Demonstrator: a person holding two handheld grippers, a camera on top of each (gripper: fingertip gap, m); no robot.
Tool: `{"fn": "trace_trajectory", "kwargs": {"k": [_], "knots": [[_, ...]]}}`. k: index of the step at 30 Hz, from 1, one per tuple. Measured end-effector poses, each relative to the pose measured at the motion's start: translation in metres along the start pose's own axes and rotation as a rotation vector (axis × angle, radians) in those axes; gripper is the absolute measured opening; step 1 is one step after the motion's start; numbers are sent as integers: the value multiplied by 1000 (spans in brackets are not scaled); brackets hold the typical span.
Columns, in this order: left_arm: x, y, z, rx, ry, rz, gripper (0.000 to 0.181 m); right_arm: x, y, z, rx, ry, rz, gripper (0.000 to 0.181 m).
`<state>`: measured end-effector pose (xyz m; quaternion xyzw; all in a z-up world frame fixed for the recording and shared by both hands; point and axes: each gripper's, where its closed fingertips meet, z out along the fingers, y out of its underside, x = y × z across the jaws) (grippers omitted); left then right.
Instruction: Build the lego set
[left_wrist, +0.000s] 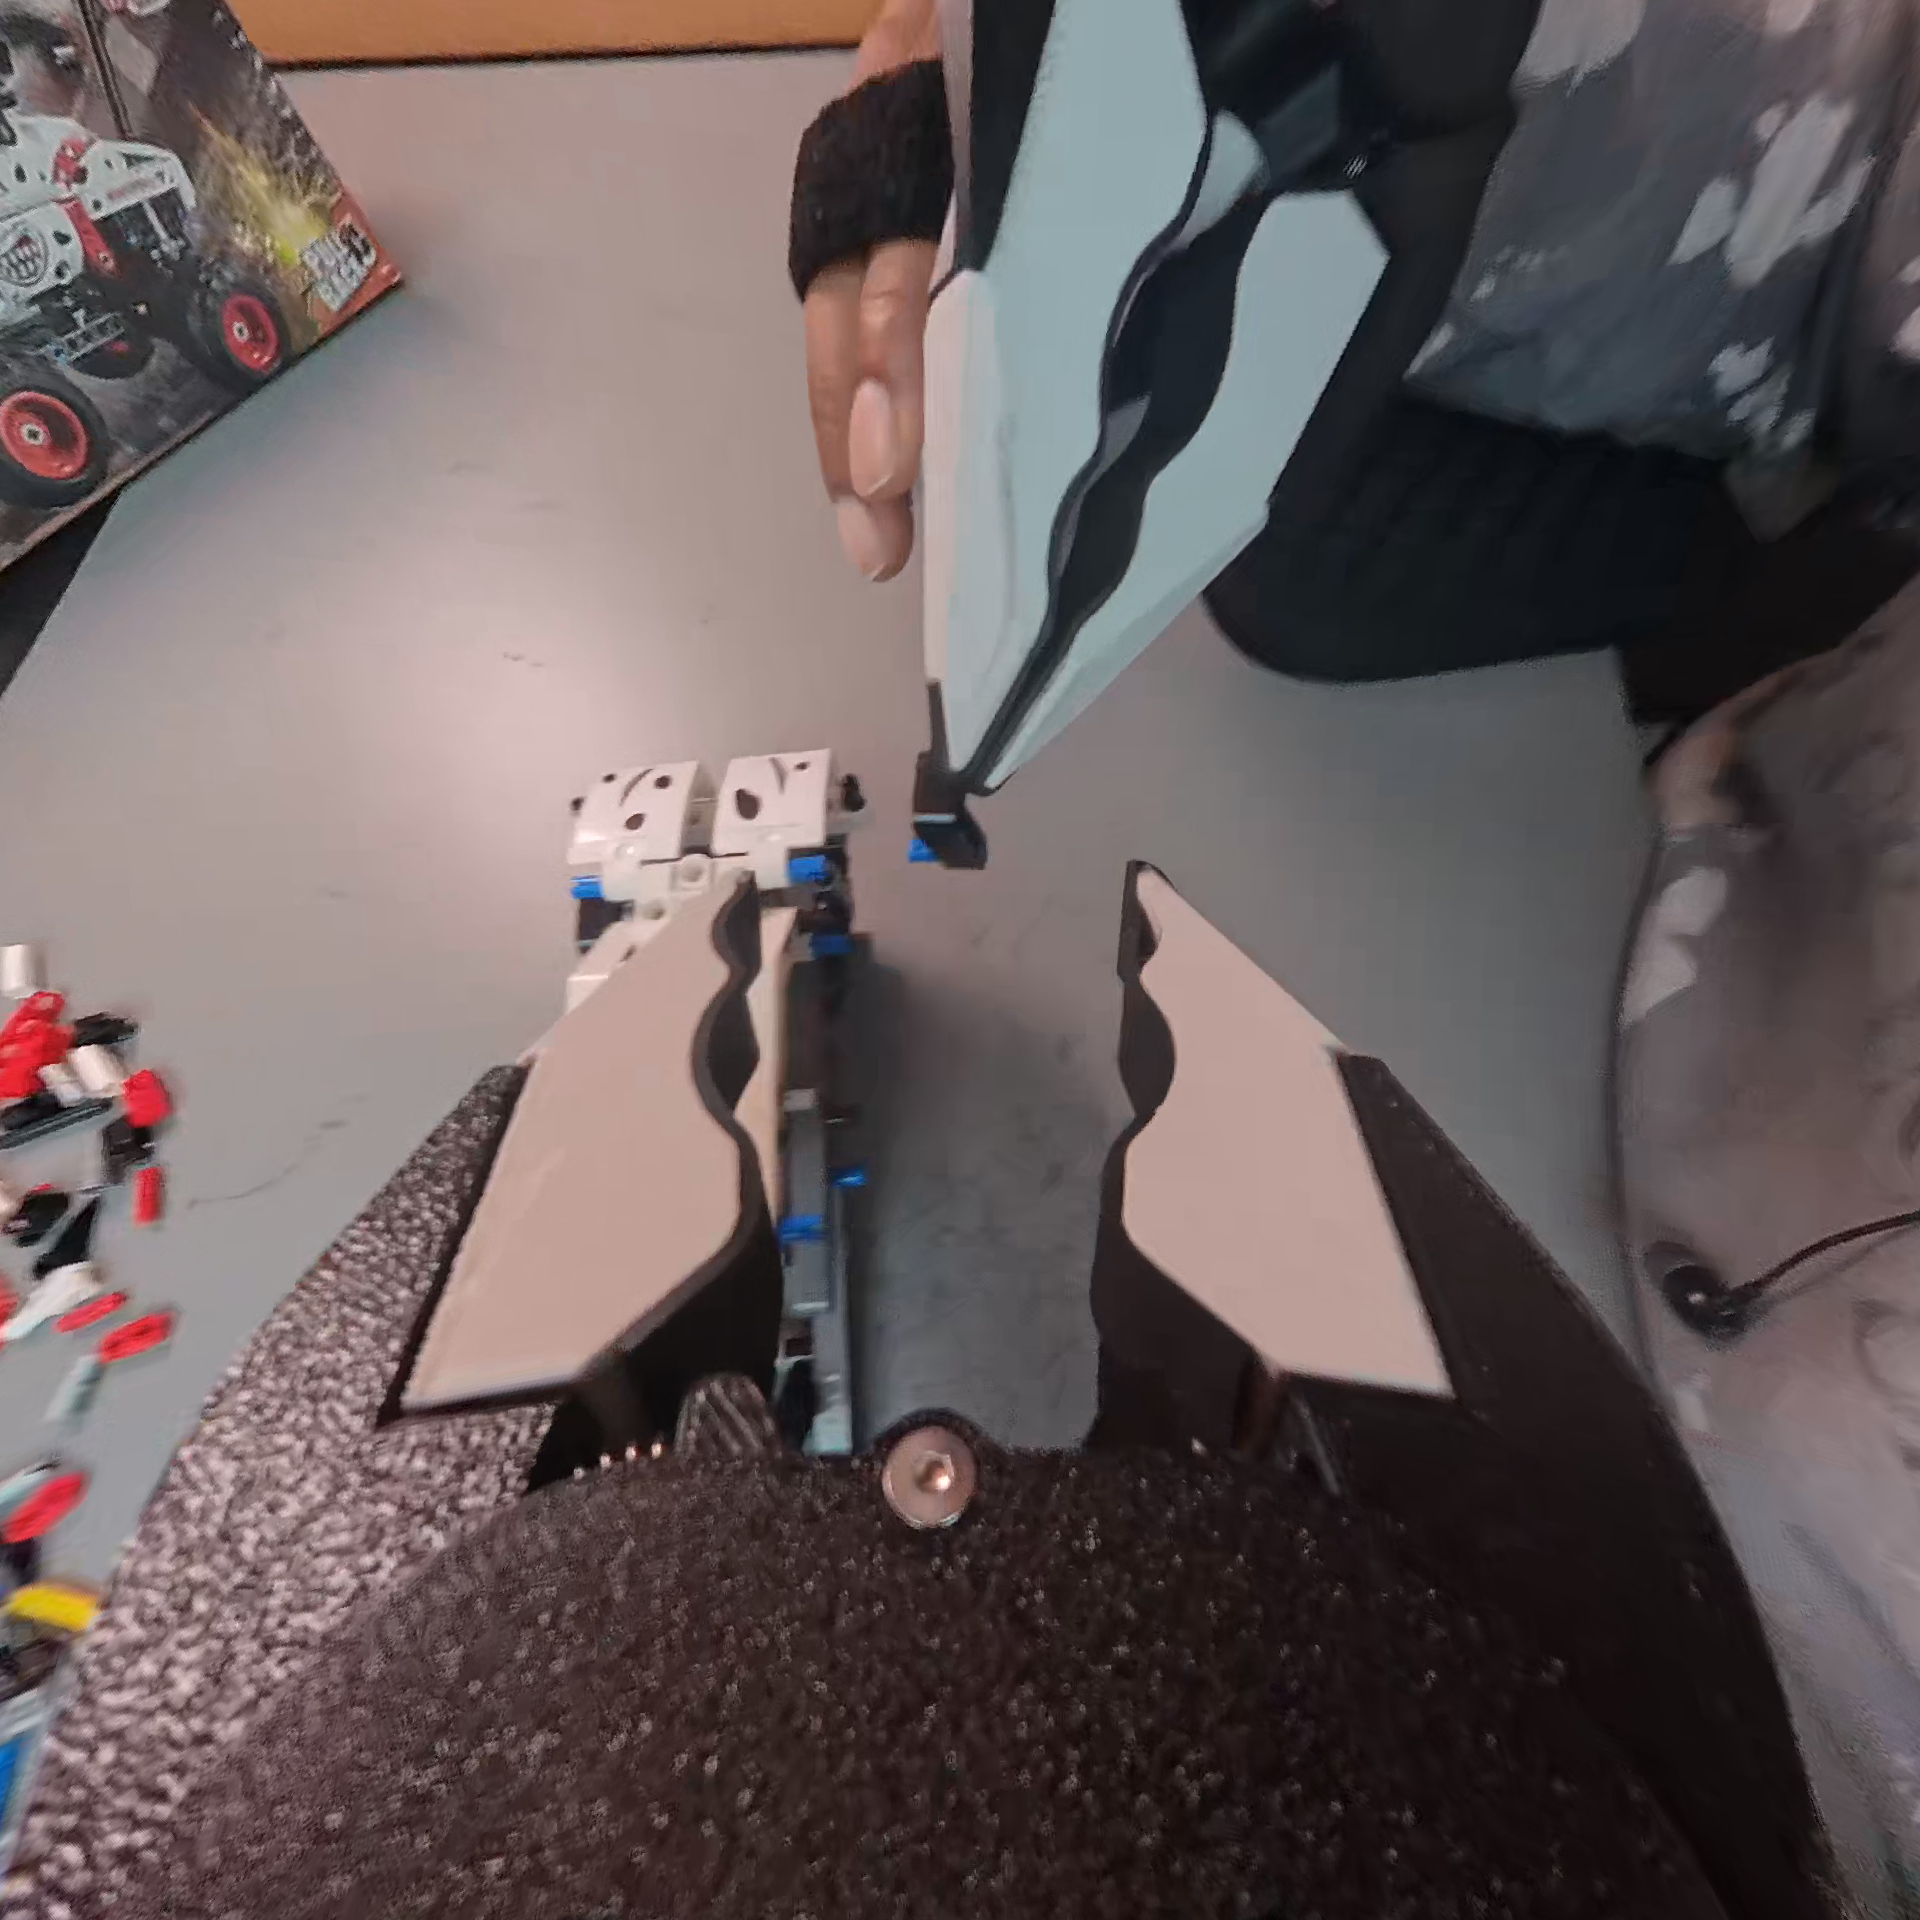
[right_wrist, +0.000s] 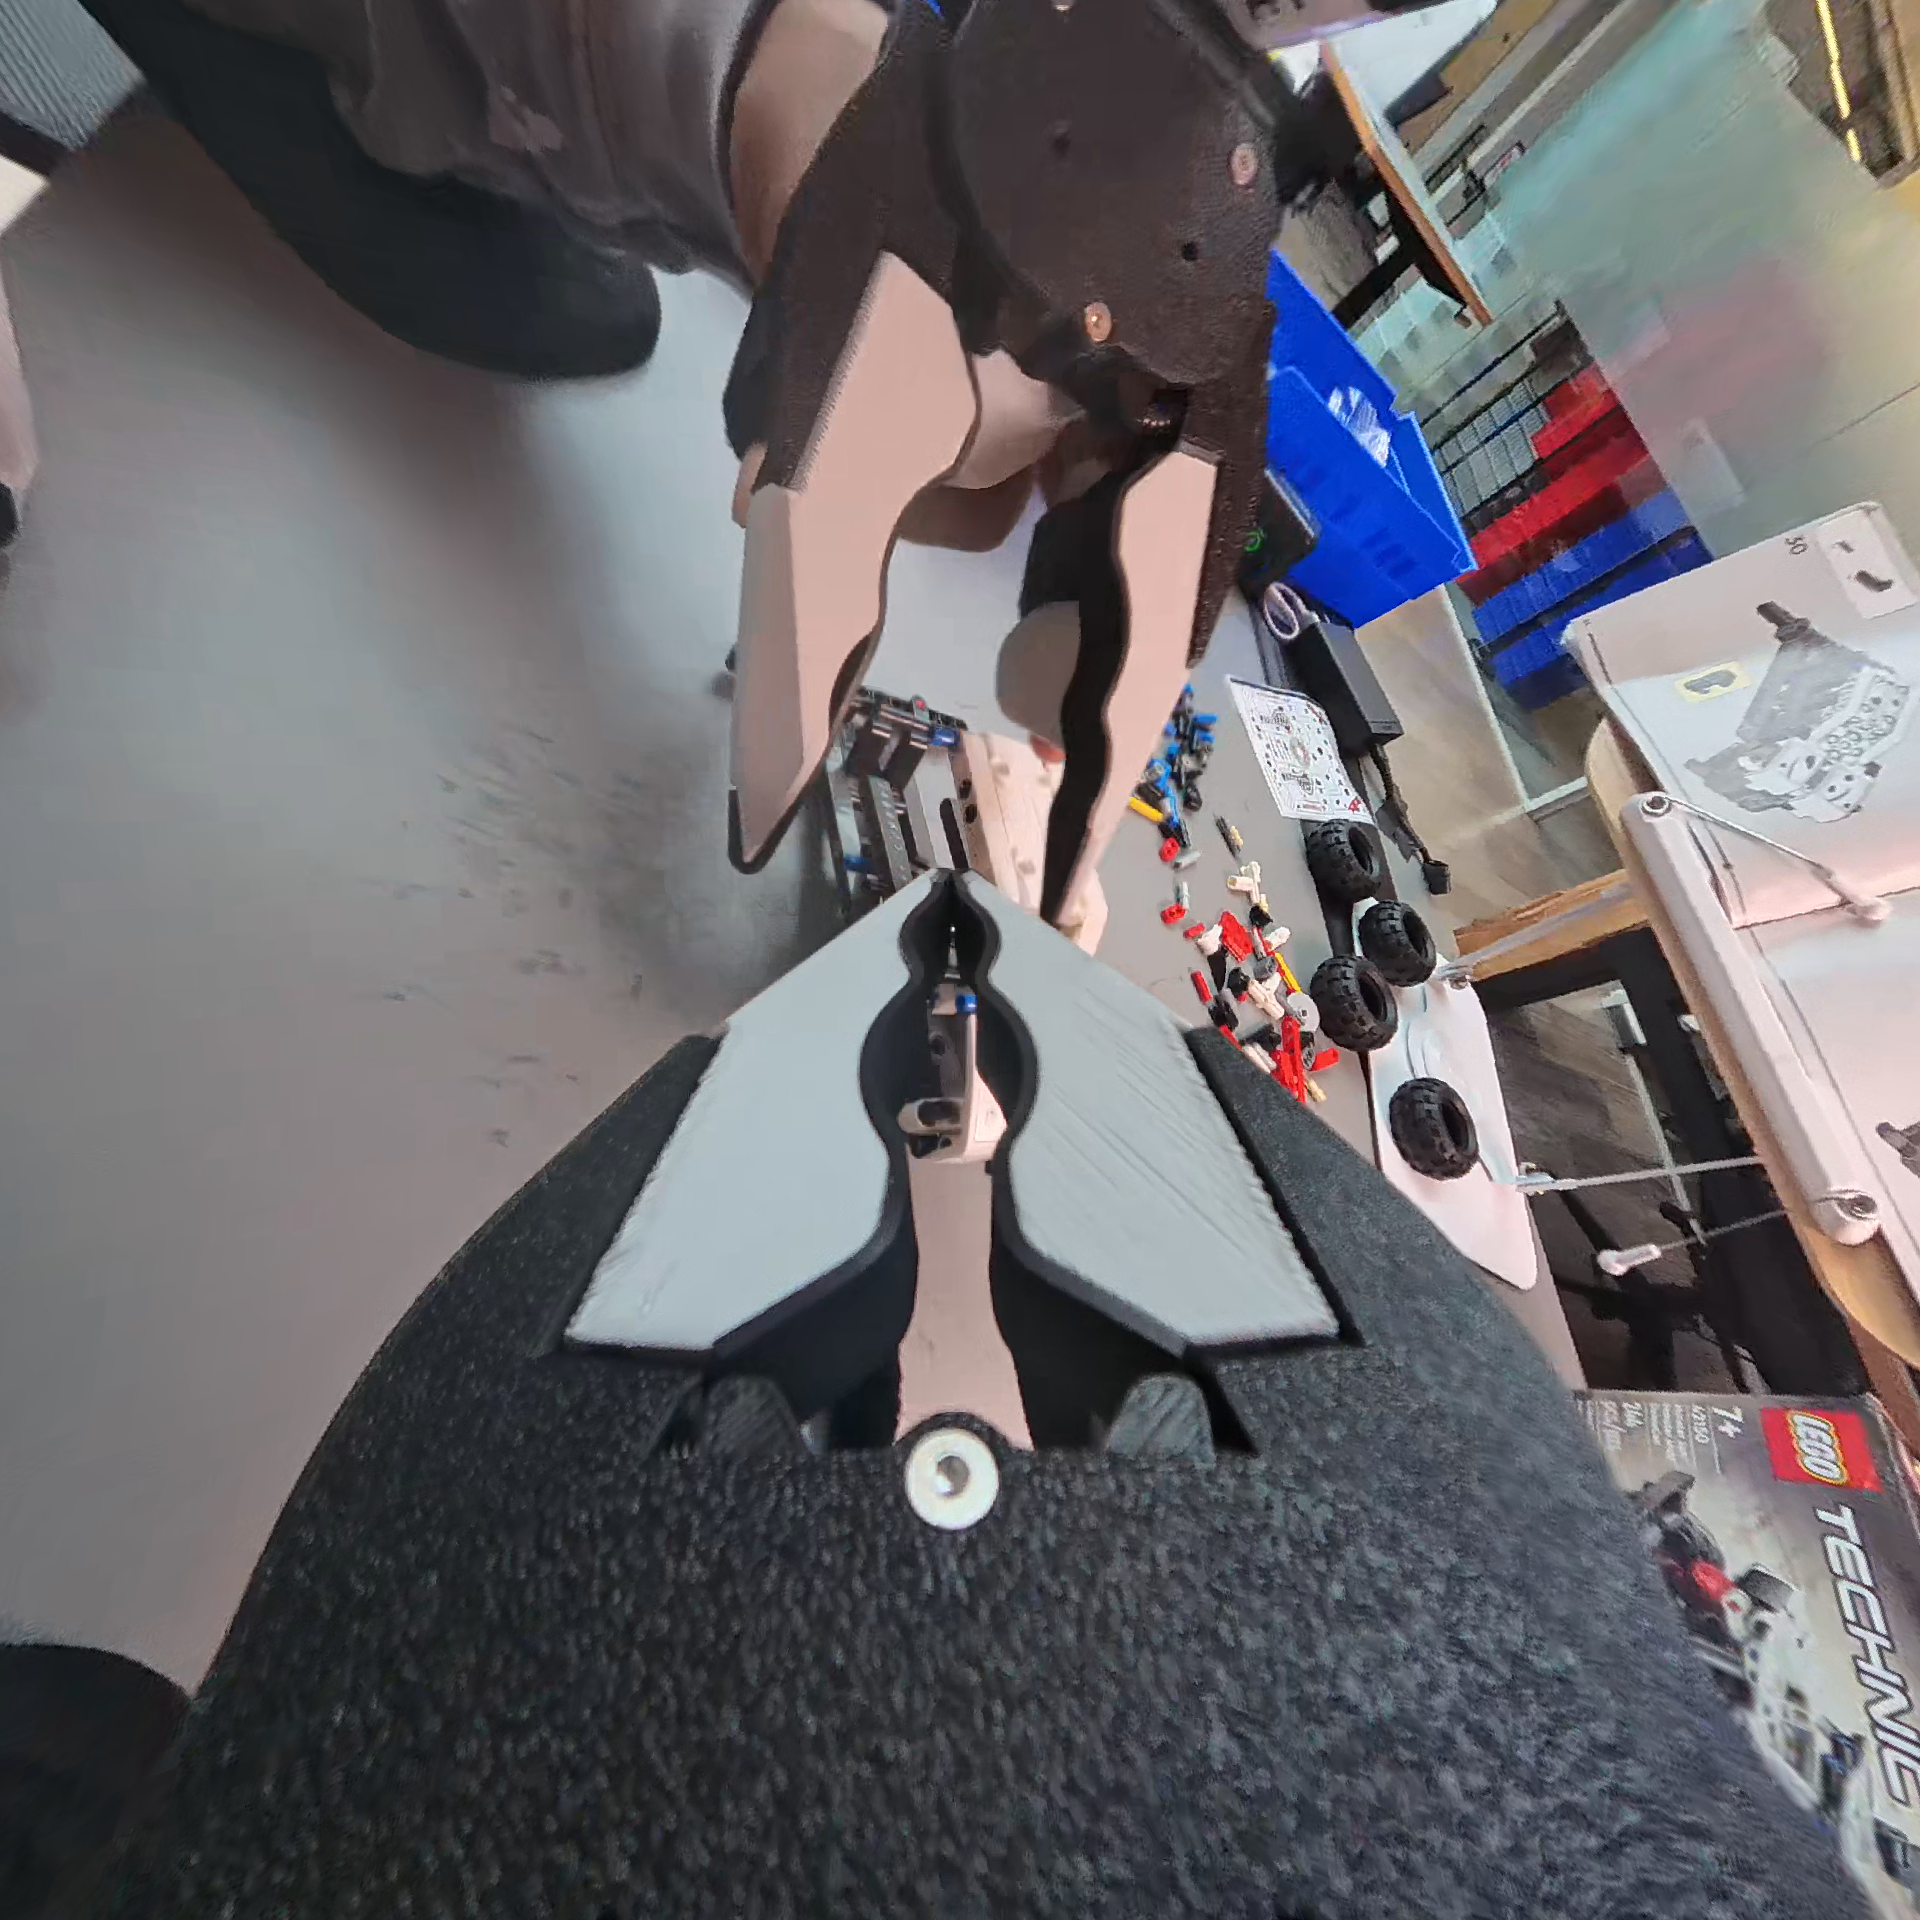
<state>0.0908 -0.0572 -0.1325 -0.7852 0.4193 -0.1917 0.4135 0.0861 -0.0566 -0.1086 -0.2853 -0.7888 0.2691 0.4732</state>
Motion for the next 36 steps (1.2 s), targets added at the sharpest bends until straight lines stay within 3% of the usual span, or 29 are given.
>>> {"fn": "trace_trajectory", "kwargs": {"k": [4,6,10,14,19,26,31,36], "knots": [[33,-7,-2,148,100,-217,50,-13,-23,-4,101,-22,44,0],[47,-7,-2,197,161,-292,25,-23,-31,-4,133,-37,60,0],[40,32,-2,47,15,-297,18,-32,-25,-5,84,-23,67,0],[41,54,-21,23,-81,-328,26,-40,-2,-11,-49,13,131,0],[44,66,-42,109,-173,-387,43,-73,23,1,-190,-37,282,19],[45,44,-95,366,-358,-368,49,-86,28,10,-261,-11,382,25],[33,47,-121,496,-481,-344,50,-79,35,17,-294,19,437,25],[17,39,-149,671,-593,-280,67,-75,38,43,-300,0,448,25]]}}
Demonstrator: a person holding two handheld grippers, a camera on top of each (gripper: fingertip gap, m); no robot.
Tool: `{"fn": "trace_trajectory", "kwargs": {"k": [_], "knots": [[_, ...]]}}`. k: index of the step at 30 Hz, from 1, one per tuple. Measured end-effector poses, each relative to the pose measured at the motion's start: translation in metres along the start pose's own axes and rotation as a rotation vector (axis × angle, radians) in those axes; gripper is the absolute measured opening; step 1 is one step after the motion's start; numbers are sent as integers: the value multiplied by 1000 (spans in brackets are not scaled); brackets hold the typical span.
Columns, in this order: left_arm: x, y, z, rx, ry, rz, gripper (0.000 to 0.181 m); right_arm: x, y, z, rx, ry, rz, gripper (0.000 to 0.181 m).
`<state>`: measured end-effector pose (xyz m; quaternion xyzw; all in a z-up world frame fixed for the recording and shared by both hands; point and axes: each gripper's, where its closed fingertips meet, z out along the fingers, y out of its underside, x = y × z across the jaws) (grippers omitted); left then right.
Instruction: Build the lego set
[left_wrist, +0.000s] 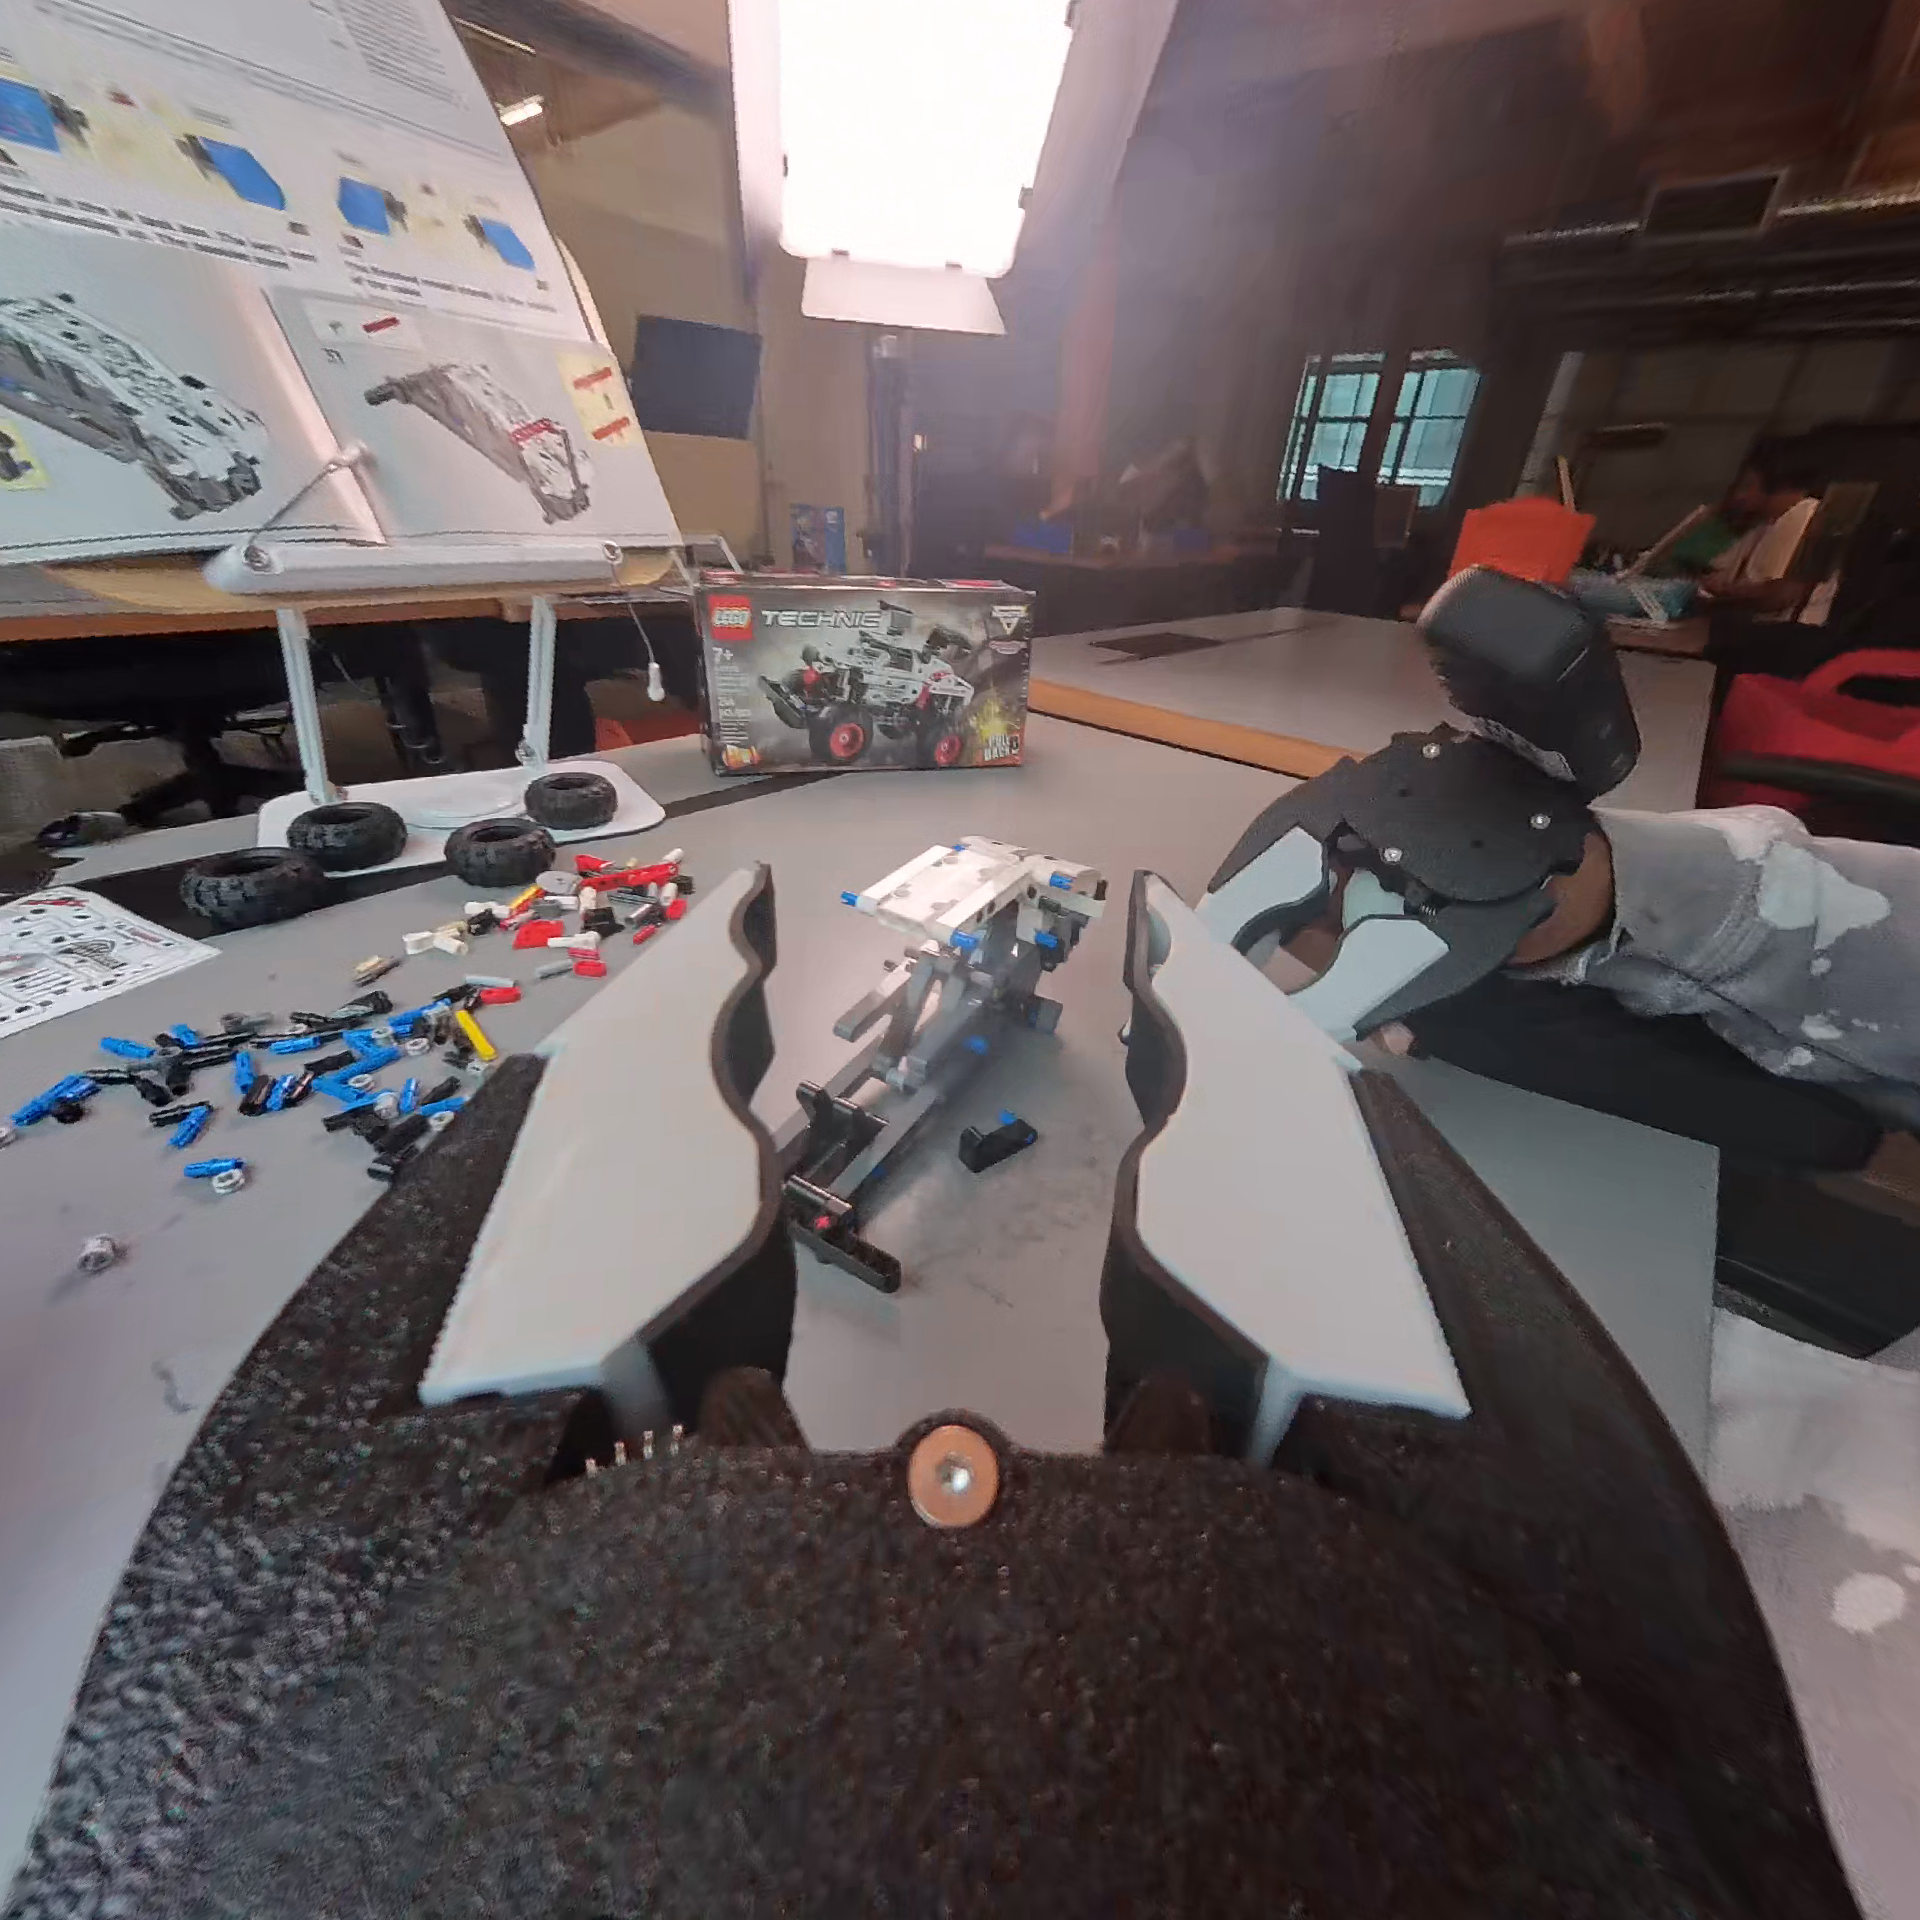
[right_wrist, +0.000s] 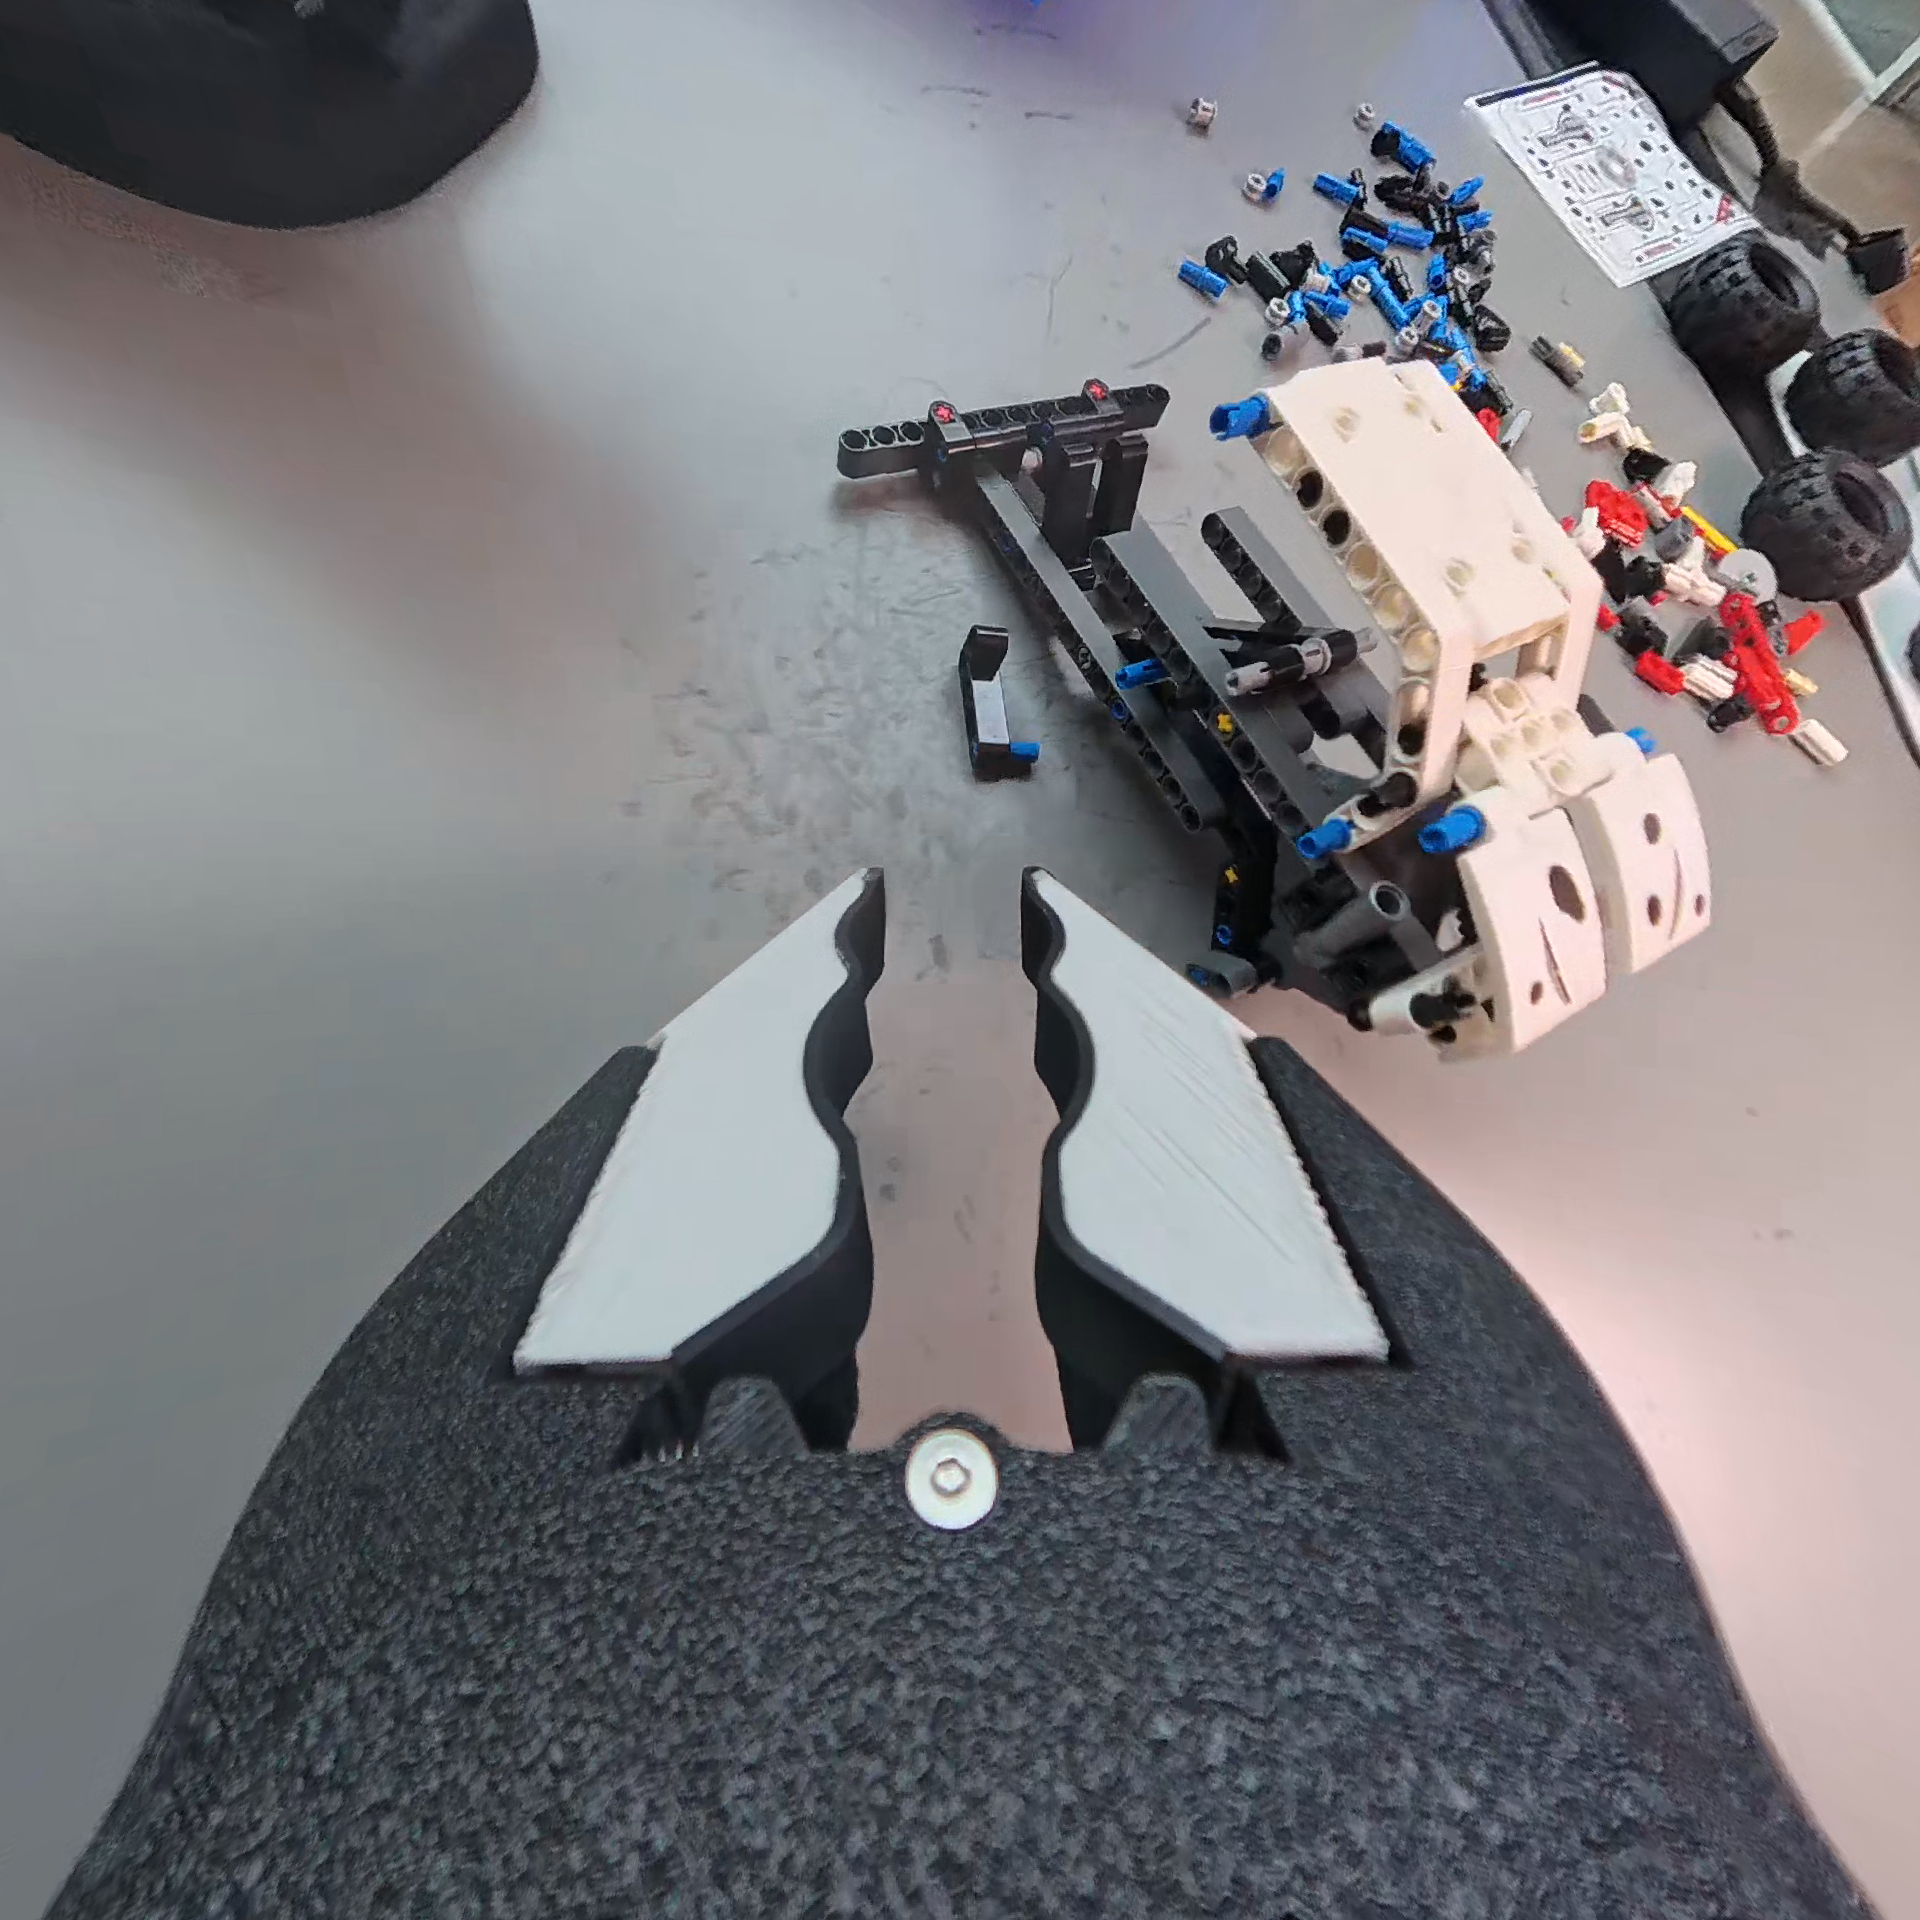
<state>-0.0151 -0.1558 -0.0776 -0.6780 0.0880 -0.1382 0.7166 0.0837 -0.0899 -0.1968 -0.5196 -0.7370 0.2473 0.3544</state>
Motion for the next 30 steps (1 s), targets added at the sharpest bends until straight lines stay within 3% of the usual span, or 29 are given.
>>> {"fn": "trace_trajectory", "kwargs": {"k": [2,5,8,13,15,17,19,21,25,30], "knots": [[-1,0,-1,11,15,-39,65,2,-2,12,-17,-12,-1,26],[0,0,-4,17,29,-44,35,4,-9,26,-28,-26,0,27],[2,1,-4,13,70,-76,22,8,-15,37,-38,-31,12,30],[9,11,1,-36,84,-39,22,10,-16,54,-100,-41,23,28],[14,15,4,-62,93,-9,23,4,-13,60,-123,-71,35,12],[16,17,4,-73,94,6,25,-1,-14,59,-131,-87,30,7],[19,18,4,-79,116,3,26,-7,-21,48,-73,-95,-33,7],[23,20,4,-101,143,-5,26,-7,-42,26,97,-62,-34,7],[42,19,13,-154,193,-85,29,-5,-83,-35,392,177,-184,7],[92,10,35,-115,384,-318,39,-20,-99,-69,453,493,-454,7]]}}
